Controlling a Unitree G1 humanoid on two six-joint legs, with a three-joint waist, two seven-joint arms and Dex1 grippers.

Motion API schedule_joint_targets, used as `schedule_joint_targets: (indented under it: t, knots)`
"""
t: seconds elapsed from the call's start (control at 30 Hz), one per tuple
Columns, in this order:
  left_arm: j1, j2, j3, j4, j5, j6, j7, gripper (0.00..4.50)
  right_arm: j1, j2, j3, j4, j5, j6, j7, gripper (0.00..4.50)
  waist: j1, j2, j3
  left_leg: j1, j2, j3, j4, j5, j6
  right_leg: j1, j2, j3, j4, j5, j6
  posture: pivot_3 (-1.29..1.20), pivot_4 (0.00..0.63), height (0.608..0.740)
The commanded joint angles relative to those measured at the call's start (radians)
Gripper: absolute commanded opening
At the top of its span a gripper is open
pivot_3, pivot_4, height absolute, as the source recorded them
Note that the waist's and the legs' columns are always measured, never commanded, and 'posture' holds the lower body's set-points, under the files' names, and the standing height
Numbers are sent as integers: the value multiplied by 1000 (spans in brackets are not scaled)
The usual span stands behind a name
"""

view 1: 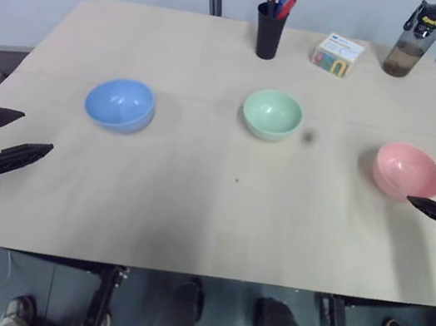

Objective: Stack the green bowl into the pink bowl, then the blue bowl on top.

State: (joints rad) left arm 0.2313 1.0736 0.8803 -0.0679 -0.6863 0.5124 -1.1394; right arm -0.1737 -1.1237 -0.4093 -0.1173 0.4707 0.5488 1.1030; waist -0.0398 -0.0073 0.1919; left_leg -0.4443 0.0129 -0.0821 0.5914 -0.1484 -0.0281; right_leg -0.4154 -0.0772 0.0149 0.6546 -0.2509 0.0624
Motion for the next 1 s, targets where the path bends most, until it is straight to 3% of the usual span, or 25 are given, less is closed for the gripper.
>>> schedule_joint_targets:
  t: [0.03, 0.47, 0.73, 1.0]
  knots:
    - [-43, 19, -16, 12, 15, -28, -17, 4500, -6, -16, -25, -9, -5, -4, -9, 4483, 0, 0, 0, 0, 0, 0, 1, 0, 0, 0, 0, 0, 0, -1, 1, 0, 150, 740]
    - [-137, -67, -163, -181, -18, -26, 13, 4500, -56, 42, 59, -64, -22, 35, -131, 4483, 1, -1, 0, 0, 0, 1, 6, 0, 0, 1, 1, 1, 4, 1, 1, 0, 150, 740]
    - [-214, -153, -321, -366, -71, -27, 67, 4500, -178, 152, 288, -3, -215, 72, -335, 4483, 2, -1, 0, 2, 0, 1, 9, 0, 0, 3, 2, 3, 6, 2, 3, 0, 150, 740]
    - [-279, -167, -367, -447, -189, 0, 49, 4500, -300, 232, 397, 150, -304, 81, -384, 4483, 1, -1, 0, 1, 1, 1, 10, 0, 0, 3, 4, 5, 6, 5, 5, 0, 150, 740]
